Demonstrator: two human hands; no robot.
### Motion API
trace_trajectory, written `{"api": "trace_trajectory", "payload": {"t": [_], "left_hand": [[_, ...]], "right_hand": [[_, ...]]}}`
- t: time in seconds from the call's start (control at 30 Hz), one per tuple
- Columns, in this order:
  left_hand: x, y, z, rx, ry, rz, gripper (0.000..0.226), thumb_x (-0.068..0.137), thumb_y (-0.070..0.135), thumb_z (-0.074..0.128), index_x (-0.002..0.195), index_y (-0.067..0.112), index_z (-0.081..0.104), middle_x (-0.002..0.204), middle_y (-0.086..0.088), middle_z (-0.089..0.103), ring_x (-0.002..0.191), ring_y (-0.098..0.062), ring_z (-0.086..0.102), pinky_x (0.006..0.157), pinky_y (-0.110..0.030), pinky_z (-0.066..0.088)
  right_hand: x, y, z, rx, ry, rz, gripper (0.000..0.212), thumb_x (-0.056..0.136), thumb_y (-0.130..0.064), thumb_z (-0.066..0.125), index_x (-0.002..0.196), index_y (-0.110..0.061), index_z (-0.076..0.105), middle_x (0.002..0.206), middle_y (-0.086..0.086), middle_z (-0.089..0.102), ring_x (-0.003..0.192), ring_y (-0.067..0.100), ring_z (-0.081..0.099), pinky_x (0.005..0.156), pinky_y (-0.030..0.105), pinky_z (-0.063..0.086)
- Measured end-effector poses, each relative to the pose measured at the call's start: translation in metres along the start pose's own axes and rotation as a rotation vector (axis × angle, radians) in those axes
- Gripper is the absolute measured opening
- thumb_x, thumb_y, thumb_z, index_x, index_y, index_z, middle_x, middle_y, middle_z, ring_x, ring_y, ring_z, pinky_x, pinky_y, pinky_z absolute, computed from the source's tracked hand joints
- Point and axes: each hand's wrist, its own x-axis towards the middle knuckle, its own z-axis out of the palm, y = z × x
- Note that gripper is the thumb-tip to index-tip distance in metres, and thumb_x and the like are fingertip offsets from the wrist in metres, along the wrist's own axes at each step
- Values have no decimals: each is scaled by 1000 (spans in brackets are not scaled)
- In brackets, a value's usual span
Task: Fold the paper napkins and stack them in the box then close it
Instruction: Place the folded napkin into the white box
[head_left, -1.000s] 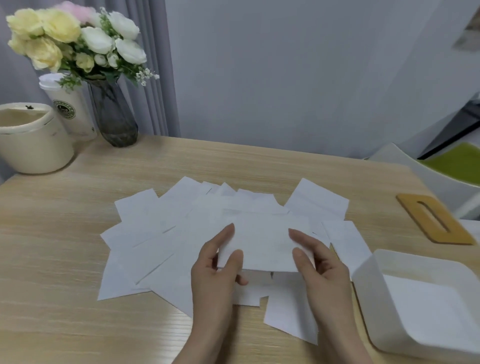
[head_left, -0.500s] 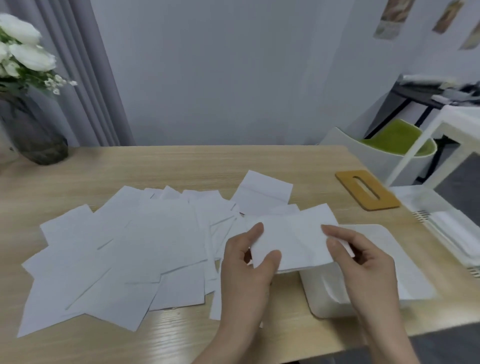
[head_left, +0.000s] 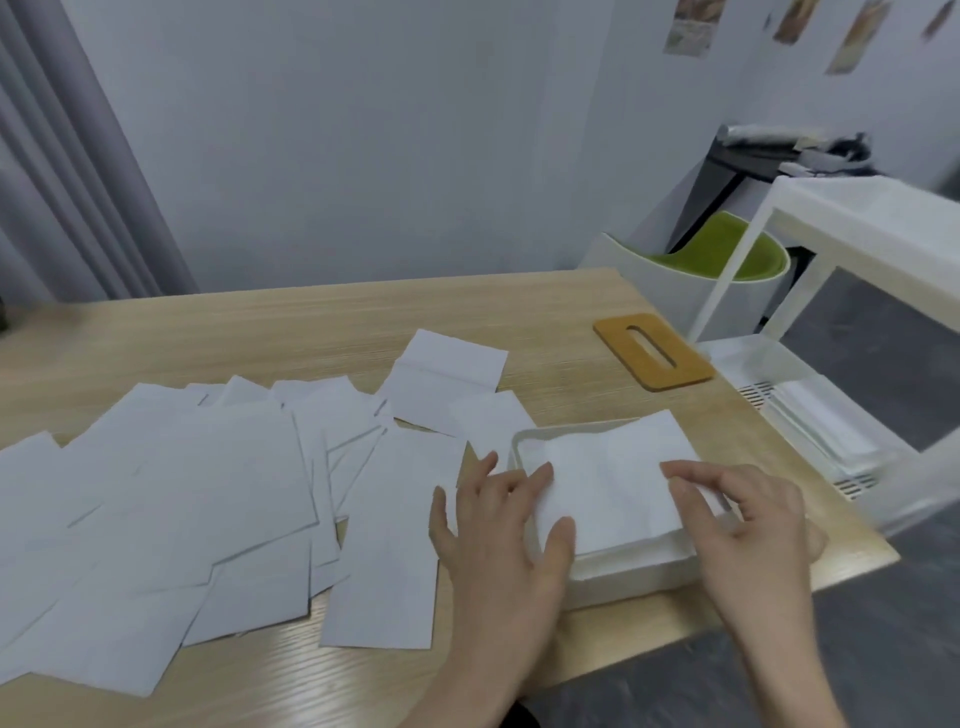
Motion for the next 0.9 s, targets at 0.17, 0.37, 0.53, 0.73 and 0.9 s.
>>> {"api": "trace_trajectory", "payload": {"t": [0.17,0.37,0.53,0.73,0.9], "left_hand": [[0,-1,8,241,-28,112,45,90,48,37,127,36,61,124,25,53,144,4,9,113,-43,-28],[1,2,9,421,-5,186,37,87,39,40,97,29,74,106,13,67,132,-21,50,115,-56,-3],[4,1,8,521,-42,218,34,86,39,39,85,28,72,99,12,66,129,-22,52,115,-59,-2],[6,-2,5,525,-41,251,34,85,38,41,81,28,72,92,13,64,126,-22,54,115,-59,-1],[7,-4,6,554,-43,267,34,85,40,41,77,27,72,94,11,65,126,-23,53,116,-59,-2]], "right_hand": [[0,18,0,-176,4,-23,15,86,-19,67,87,-34,71,83,-14,62,107,12,43,84,27,13],[0,29,3,-307,-36,-54,18,83,-14,70,85,-32,74,78,-17,61,101,15,48,85,28,13],[4,30,3,-377,-78,-48,24,83,-10,67,82,-33,73,79,-18,62,99,12,49,93,35,16],[3,29,1,-412,-106,-49,35,79,1,64,79,-33,72,80,-18,62,97,13,49,95,35,15],[3,27,-2,-468,-162,-62,36,80,2,62,80,-33,73,82,-15,63,102,16,50,99,38,15]]}}
